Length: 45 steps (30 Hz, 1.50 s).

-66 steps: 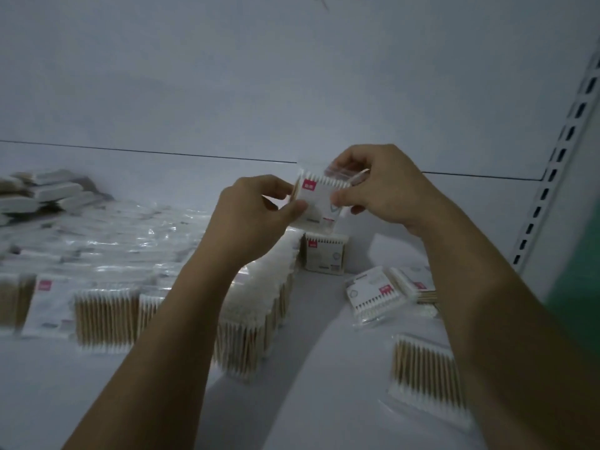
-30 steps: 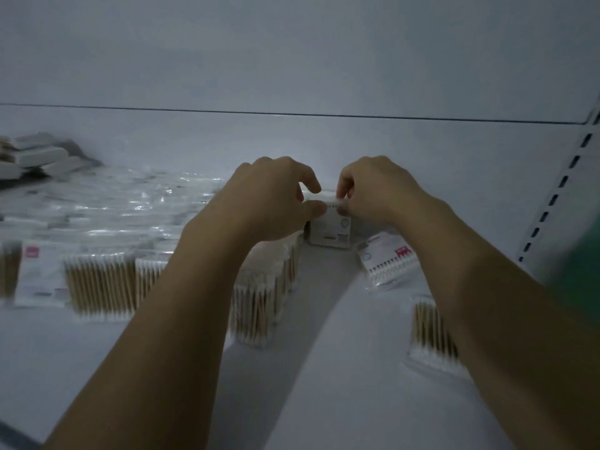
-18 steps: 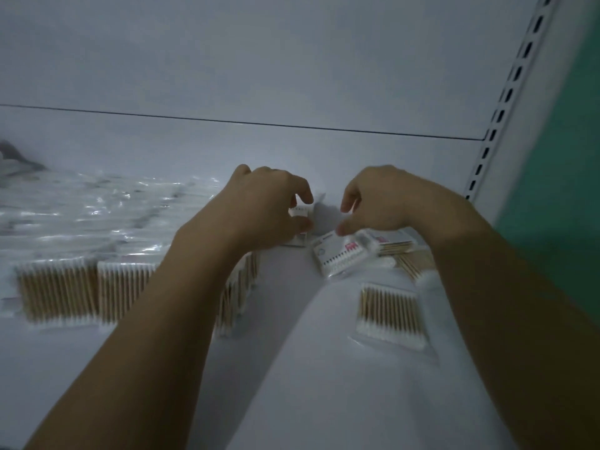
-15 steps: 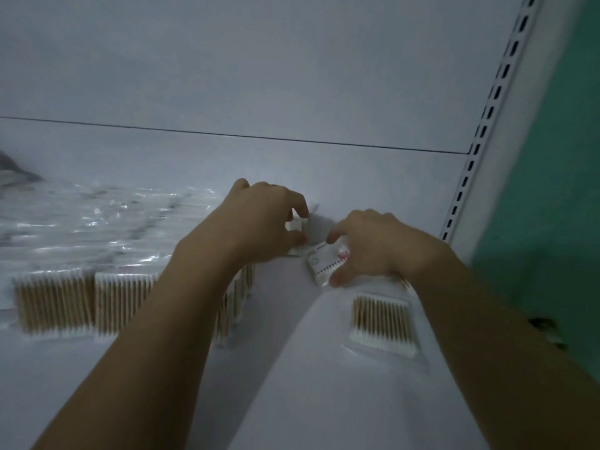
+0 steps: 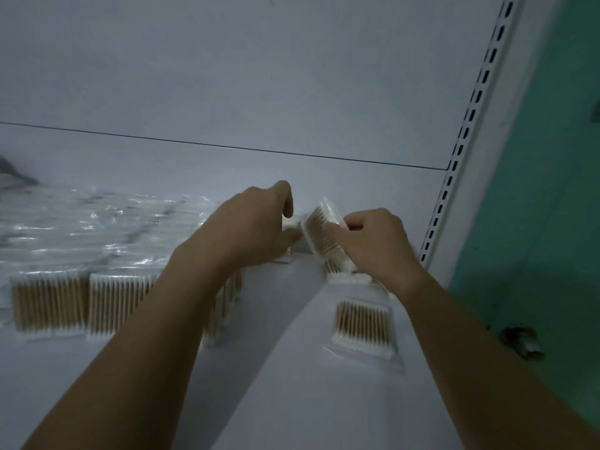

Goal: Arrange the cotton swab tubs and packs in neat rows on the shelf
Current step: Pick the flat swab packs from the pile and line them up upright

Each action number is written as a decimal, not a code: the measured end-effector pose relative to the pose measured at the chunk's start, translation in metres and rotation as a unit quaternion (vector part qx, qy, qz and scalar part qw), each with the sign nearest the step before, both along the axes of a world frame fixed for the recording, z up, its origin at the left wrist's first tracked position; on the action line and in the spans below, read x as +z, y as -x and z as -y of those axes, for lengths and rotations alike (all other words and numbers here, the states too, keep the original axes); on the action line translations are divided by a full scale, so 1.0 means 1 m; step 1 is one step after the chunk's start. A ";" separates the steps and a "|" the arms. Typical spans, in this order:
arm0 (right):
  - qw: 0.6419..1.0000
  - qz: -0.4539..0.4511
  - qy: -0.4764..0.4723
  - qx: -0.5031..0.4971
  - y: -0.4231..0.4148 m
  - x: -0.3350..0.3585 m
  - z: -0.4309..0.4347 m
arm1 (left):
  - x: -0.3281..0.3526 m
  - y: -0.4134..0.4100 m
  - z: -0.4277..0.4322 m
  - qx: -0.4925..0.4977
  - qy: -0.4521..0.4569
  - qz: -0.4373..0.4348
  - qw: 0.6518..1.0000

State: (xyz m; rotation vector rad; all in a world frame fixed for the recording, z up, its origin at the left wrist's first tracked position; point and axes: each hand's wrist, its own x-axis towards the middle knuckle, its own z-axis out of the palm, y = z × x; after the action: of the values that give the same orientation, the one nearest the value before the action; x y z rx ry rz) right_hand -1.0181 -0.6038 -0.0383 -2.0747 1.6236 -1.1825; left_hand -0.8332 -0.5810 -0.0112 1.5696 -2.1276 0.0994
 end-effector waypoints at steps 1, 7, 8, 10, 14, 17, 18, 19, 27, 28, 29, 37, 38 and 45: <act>0.997 0.069 -0.018 0.000 0.000 -0.001 0.000 | -0.001 0.003 -0.002 -0.023 -0.019 -0.008 1.000; 0.931 0.313 -0.134 0.131 -0.015 0.023 -0.011 | -0.001 0.015 0.001 -0.067 -0.004 -0.095 0.993; 0.930 0.313 -0.128 0.142 -0.018 0.024 -0.010 | 0.002 0.012 0.002 -0.052 0.018 -0.127 0.990; 0.959 0.251 -0.061 0.120 -0.021 0.026 -0.007 | 0.008 0.002 0.004 -0.029 0.028 -0.171 0.985; 0.979 0.123 0.002 0.160 -0.021 0.046 0.007 | 0.021 -0.015 0.009 -0.041 -0.036 -0.183 0.982; 0.990 -0.001 0.014 0.140 -0.027 0.054 0.016 | 0.022 -0.019 0.016 0.011 0.022 -0.167 0.986; 0.993 -0.027 0.020 0.111 -0.030 0.052 0.019 | 0.018 -0.022 0.017 0.045 0.041 -0.140 0.988; 0.995 -0.057 0.019 0.085 -0.034 0.049 0.023 | 0.013 -0.024 0.018 0.080 0.057 -0.106 0.989; 0.967 -0.251 -0.028 0.043 -0.057 0.015 0.040 | -0.002 -0.044 0.007 0.113 0.036 0.068 0.991; 0.965 -0.259 -0.015 0.036 -0.060 0.008 0.041 | -0.007 -0.043 0.007 0.112 0.029 0.076 0.990; 0.963 -0.267 -0.005 0.028 -0.063 0.001 0.042 | -0.011 -0.040 0.006 0.113 0.029 0.079 0.990; 0.943 -0.327 0.064 0.009 -0.081 -0.005 0.042 | -0.016 -0.040 0.008 0.116 0.048 0.089 0.988; 0.939 -0.338 0.068 0.011 -0.080 -0.004 0.042 | -0.017 -0.040 0.008 0.118 0.053 0.087 0.988; 0.931 -0.356 0.082 -0.020 -0.078 -0.007 0.042 | -0.015 -0.035 0.005 0.110 0.104 0.041 0.988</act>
State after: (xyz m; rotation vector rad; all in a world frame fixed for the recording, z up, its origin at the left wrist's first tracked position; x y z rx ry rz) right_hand -0.9403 -0.6454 -0.0455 -2.8043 1.8933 -0.5996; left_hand -0.7980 -0.5856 -0.0264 1.6912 -1.9246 0.4525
